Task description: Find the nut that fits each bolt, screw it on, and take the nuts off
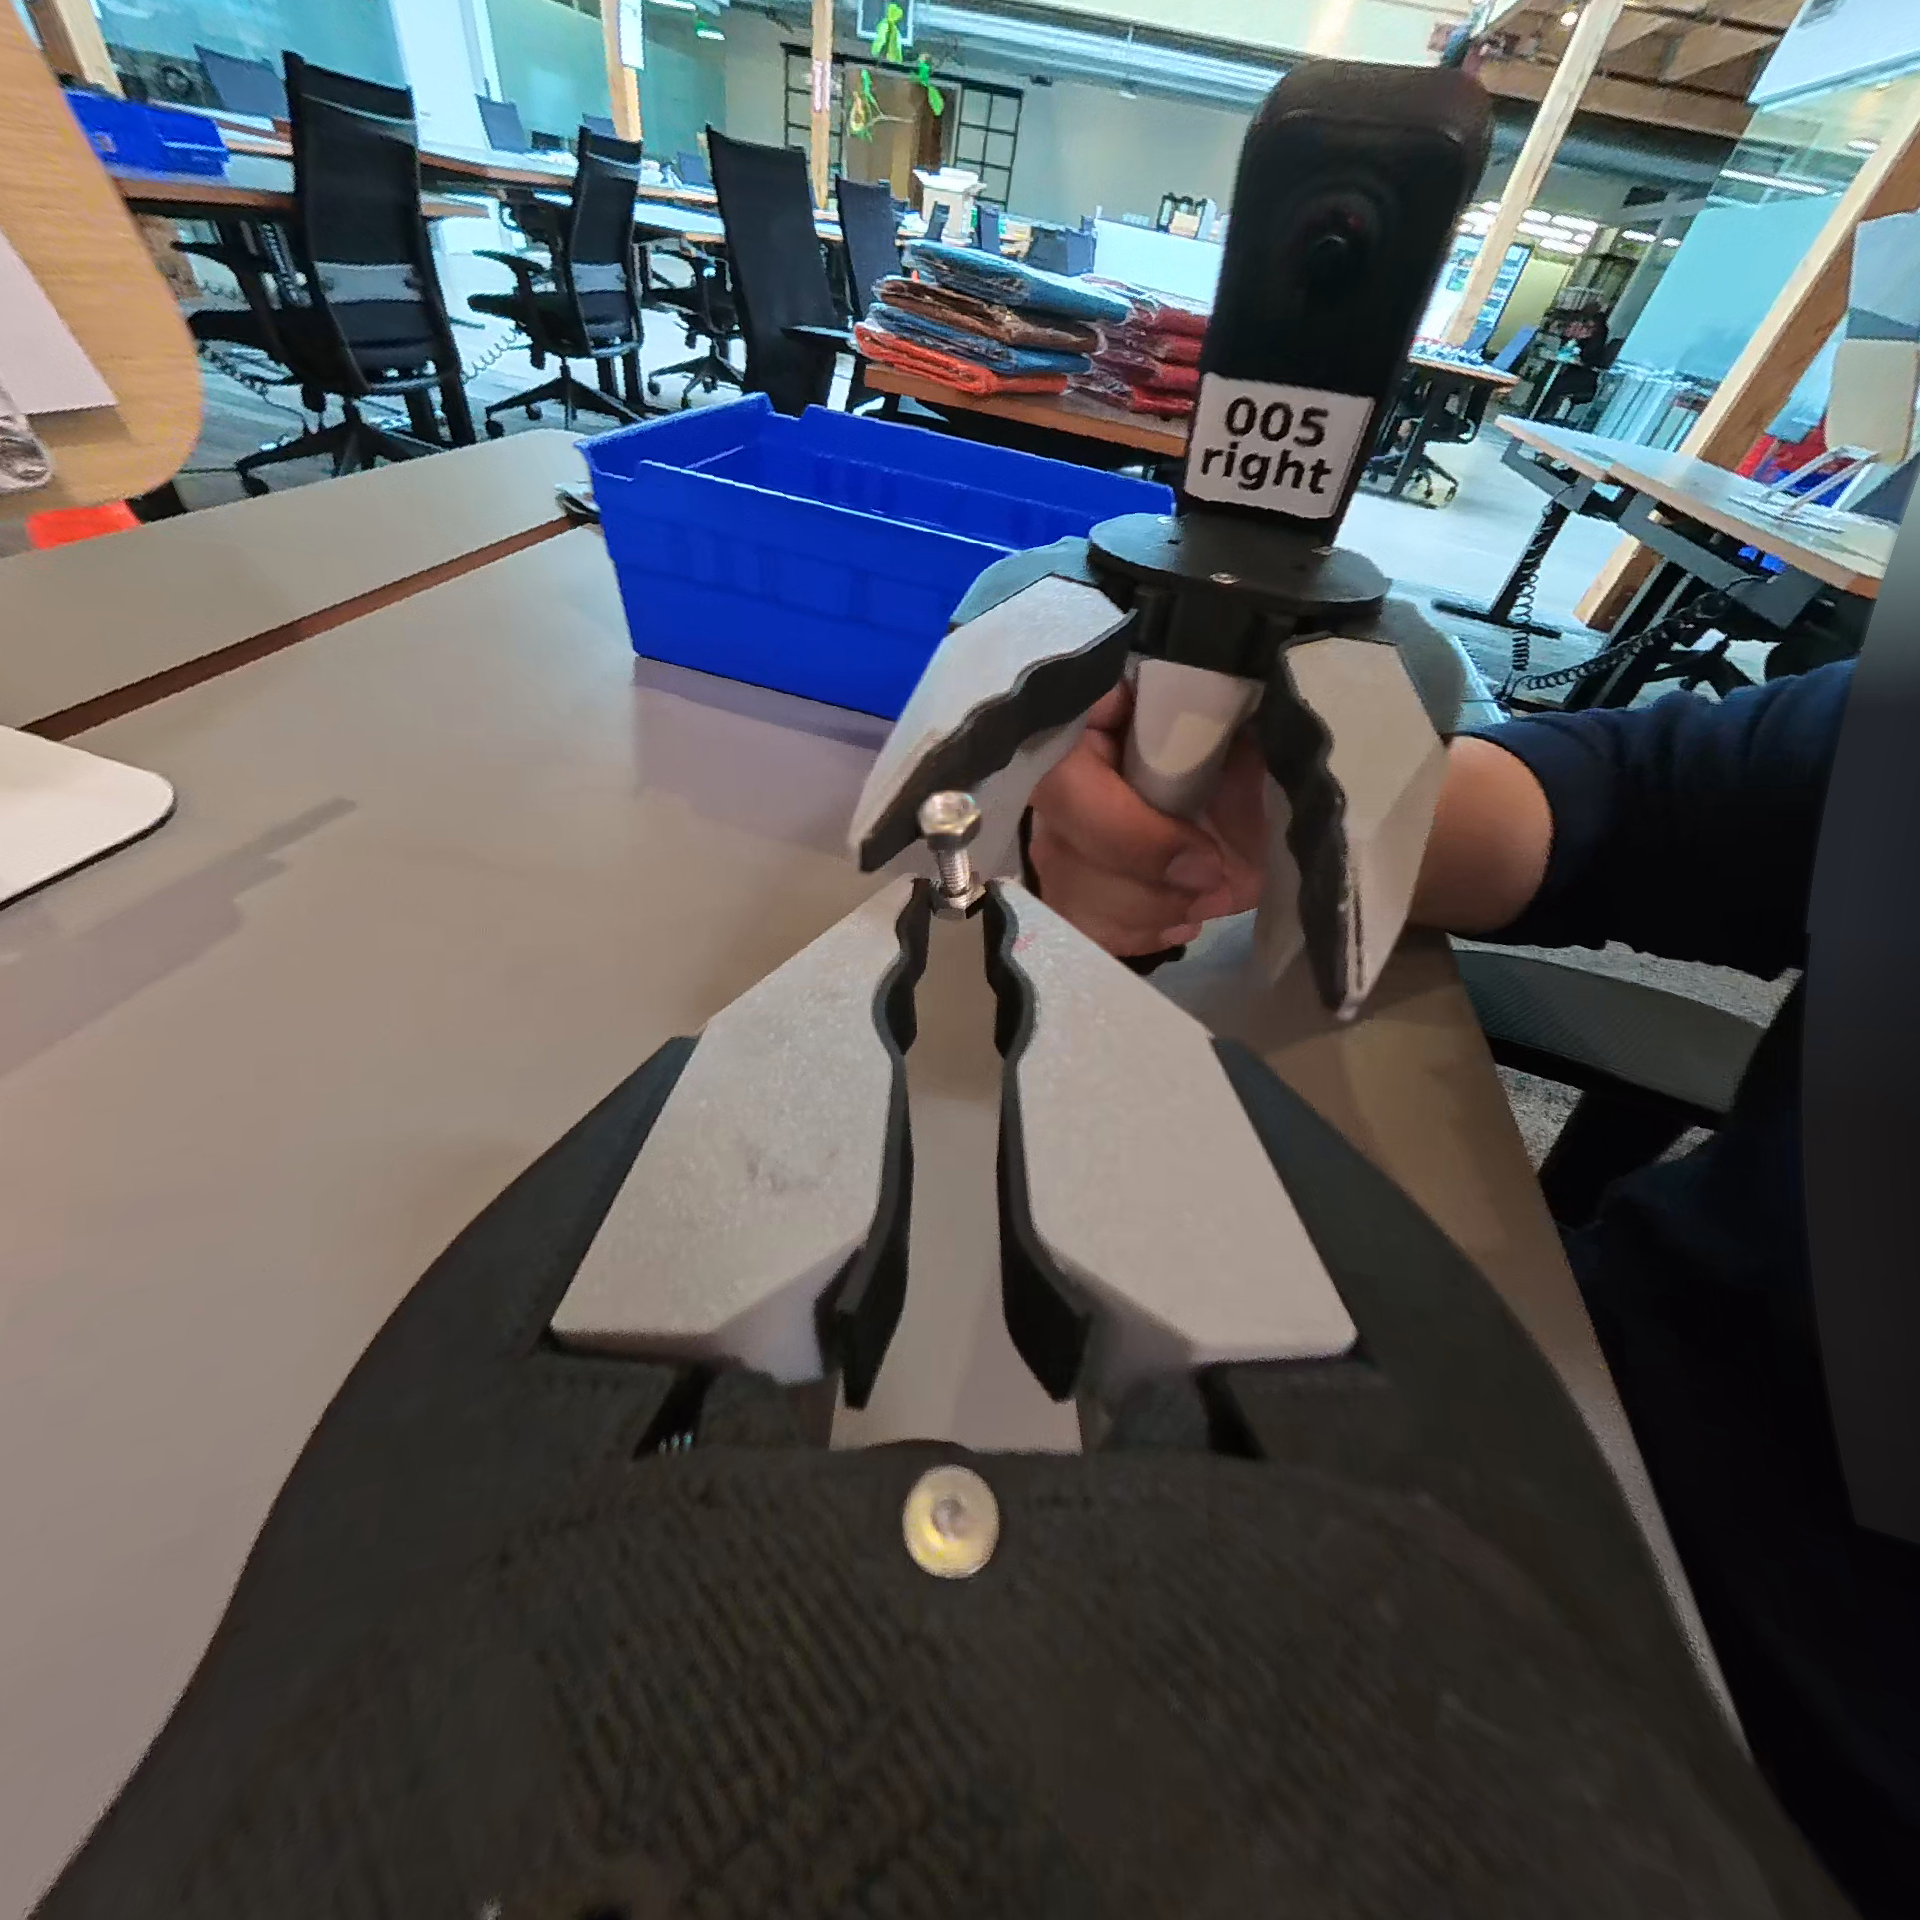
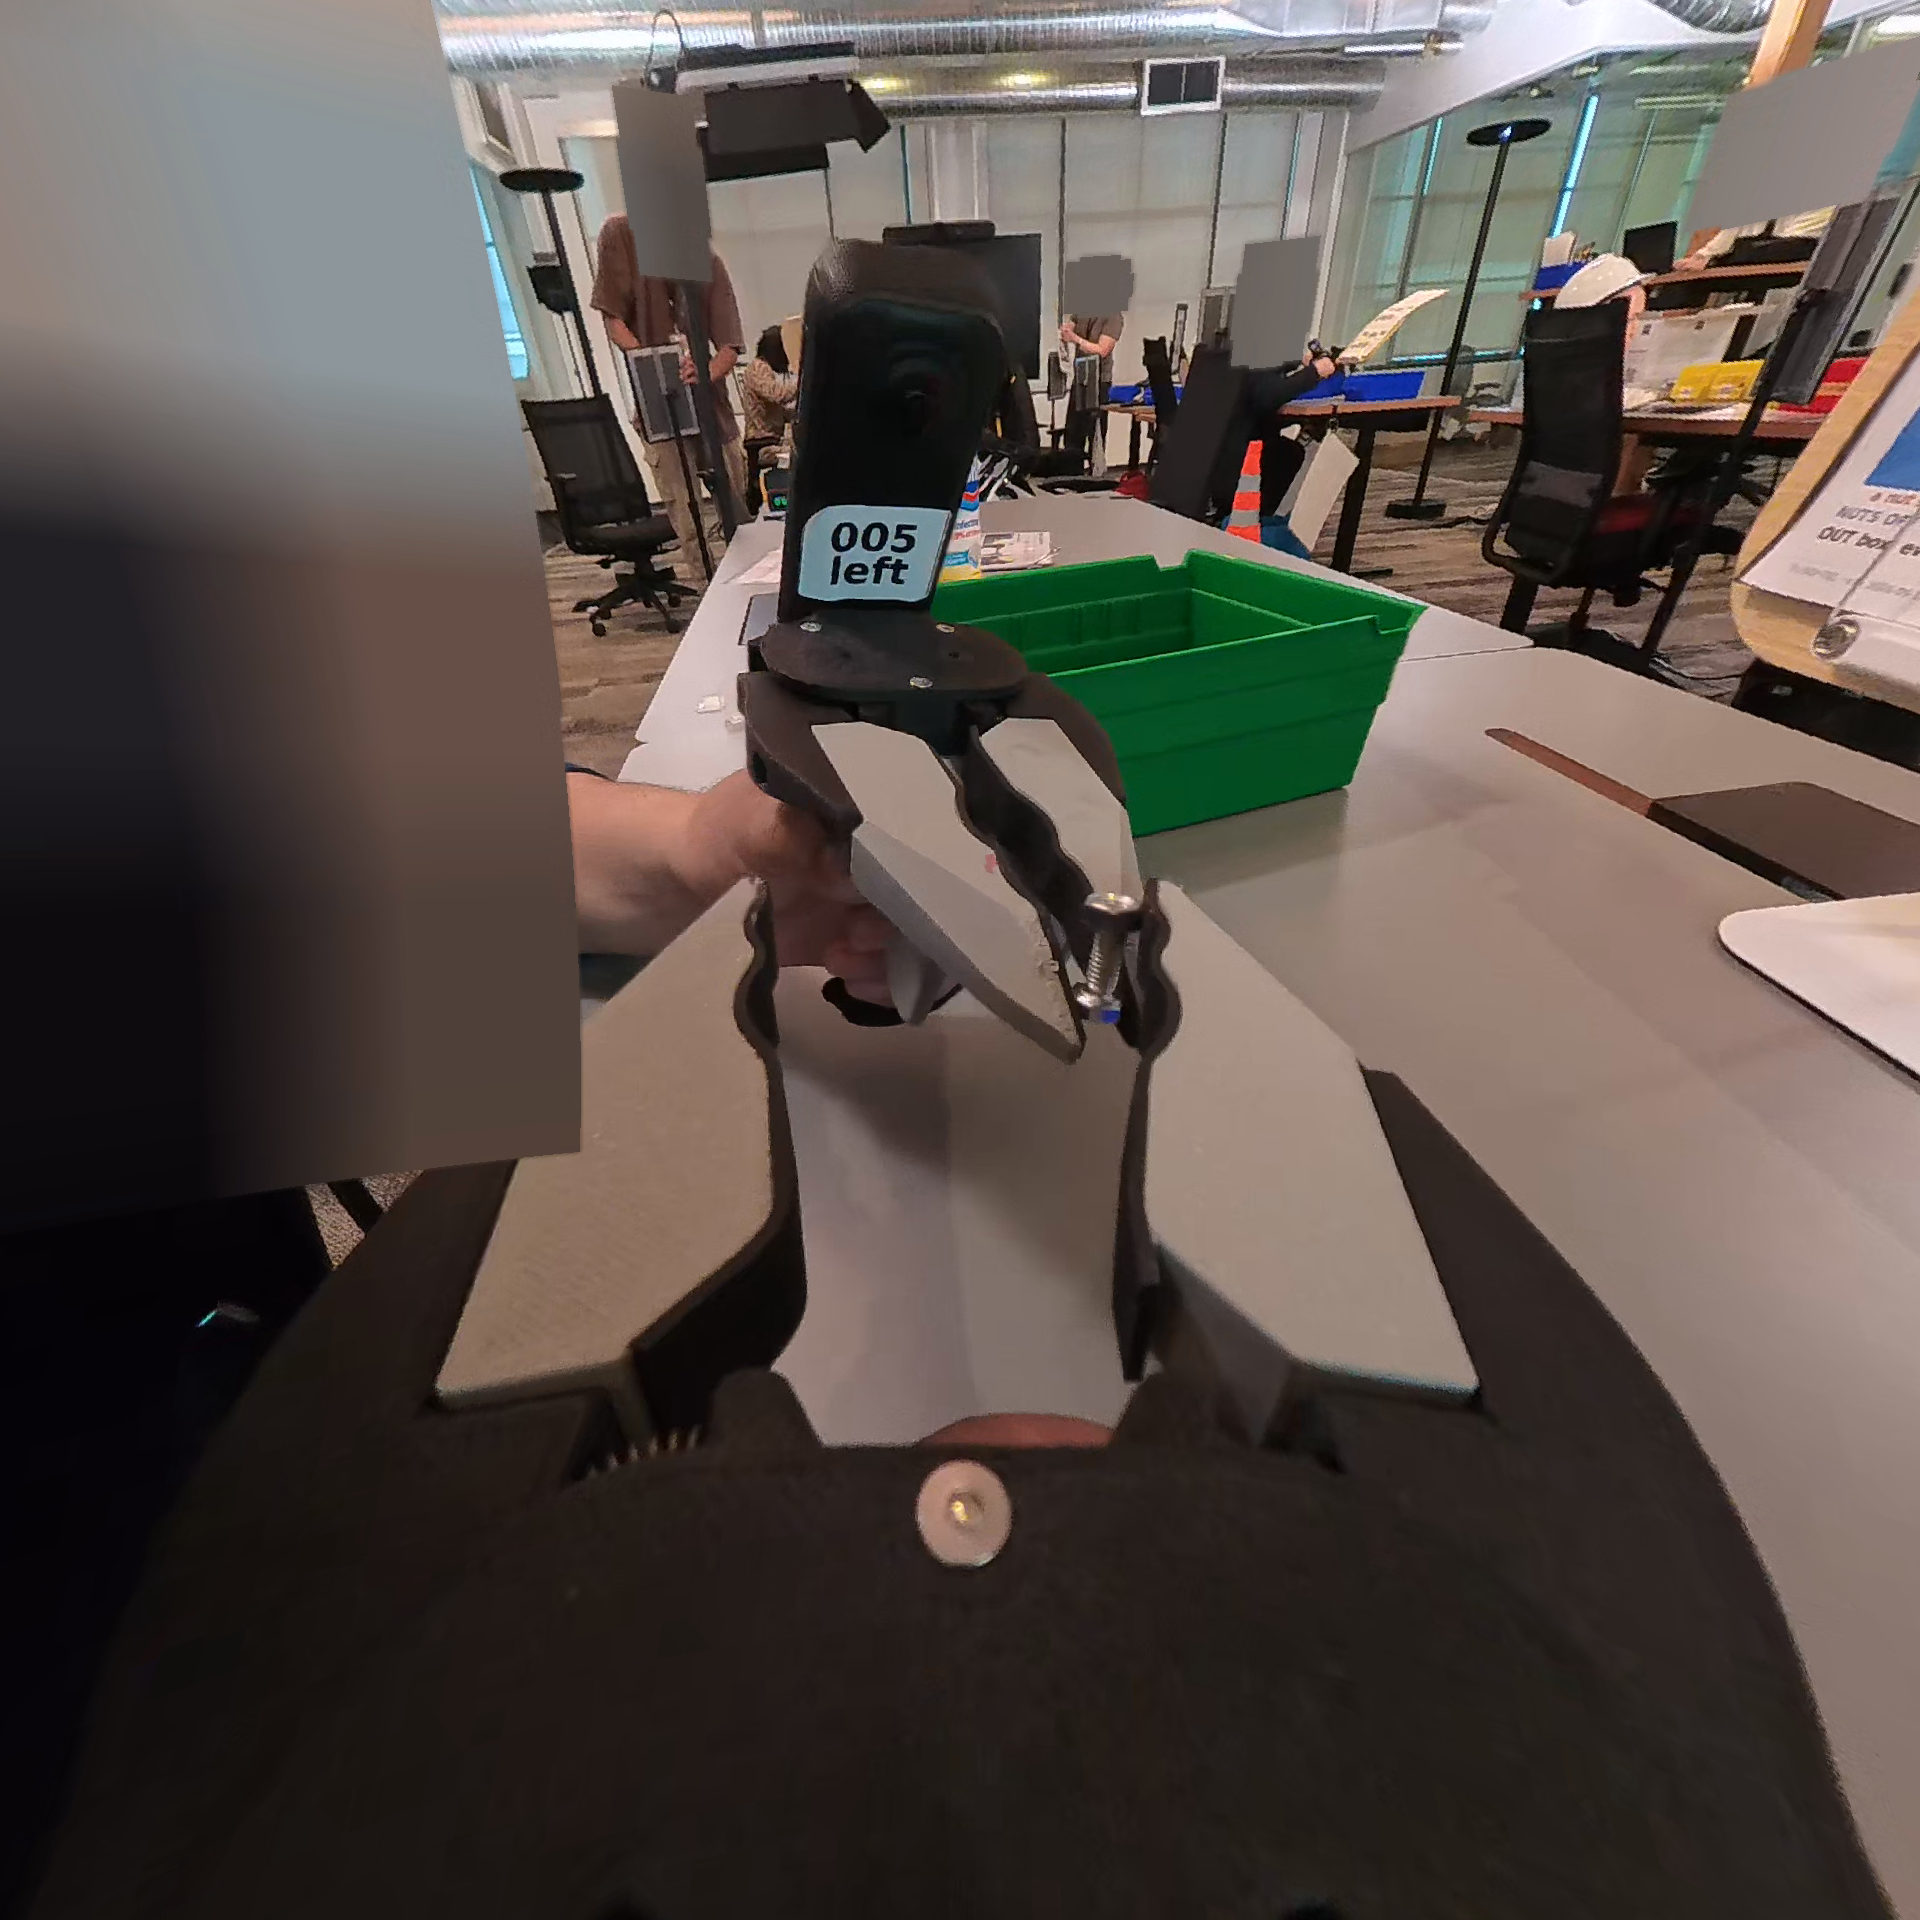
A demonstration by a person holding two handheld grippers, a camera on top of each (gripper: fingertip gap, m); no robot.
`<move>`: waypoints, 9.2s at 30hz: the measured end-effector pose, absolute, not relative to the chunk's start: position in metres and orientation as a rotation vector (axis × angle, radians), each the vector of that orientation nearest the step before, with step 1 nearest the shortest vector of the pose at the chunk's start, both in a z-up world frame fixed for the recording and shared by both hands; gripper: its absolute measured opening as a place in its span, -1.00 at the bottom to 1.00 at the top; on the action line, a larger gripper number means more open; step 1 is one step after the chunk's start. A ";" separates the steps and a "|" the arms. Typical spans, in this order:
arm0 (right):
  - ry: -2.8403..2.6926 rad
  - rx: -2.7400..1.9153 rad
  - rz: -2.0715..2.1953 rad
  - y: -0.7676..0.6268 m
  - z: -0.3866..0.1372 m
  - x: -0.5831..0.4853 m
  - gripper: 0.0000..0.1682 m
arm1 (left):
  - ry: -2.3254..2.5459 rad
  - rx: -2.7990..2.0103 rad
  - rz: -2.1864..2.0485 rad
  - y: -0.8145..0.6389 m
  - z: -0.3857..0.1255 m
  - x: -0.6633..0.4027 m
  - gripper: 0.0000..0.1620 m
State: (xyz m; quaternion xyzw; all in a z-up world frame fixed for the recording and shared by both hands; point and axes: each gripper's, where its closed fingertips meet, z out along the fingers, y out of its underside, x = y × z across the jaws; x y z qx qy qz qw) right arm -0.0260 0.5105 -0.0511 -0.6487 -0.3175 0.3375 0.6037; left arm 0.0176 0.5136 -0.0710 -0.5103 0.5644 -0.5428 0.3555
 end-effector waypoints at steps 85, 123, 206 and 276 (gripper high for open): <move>-0.662 -1.619 0.811 0.524 -0.064 -0.020 -0.22 | 1.474 -1.391 -1.278 0.526 -0.082 0.019 -0.90; -0.526 -1.707 0.532 0.543 -0.064 0.042 -0.92 | 1.520 -1.605 -1.267 0.542 -0.125 0.023 -0.60; -0.479 -1.986 0.118 0.568 -0.129 0.096 -0.44 | 2.360 -1.684 0.092 0.702 -0.163 -0.274 -0.95; -0.589 -2.137 0.338 0.553 -0.163 0.070 -0.69 | 0.884 -1.873 -0.423 0.783 -0.016 -0.204 -0.45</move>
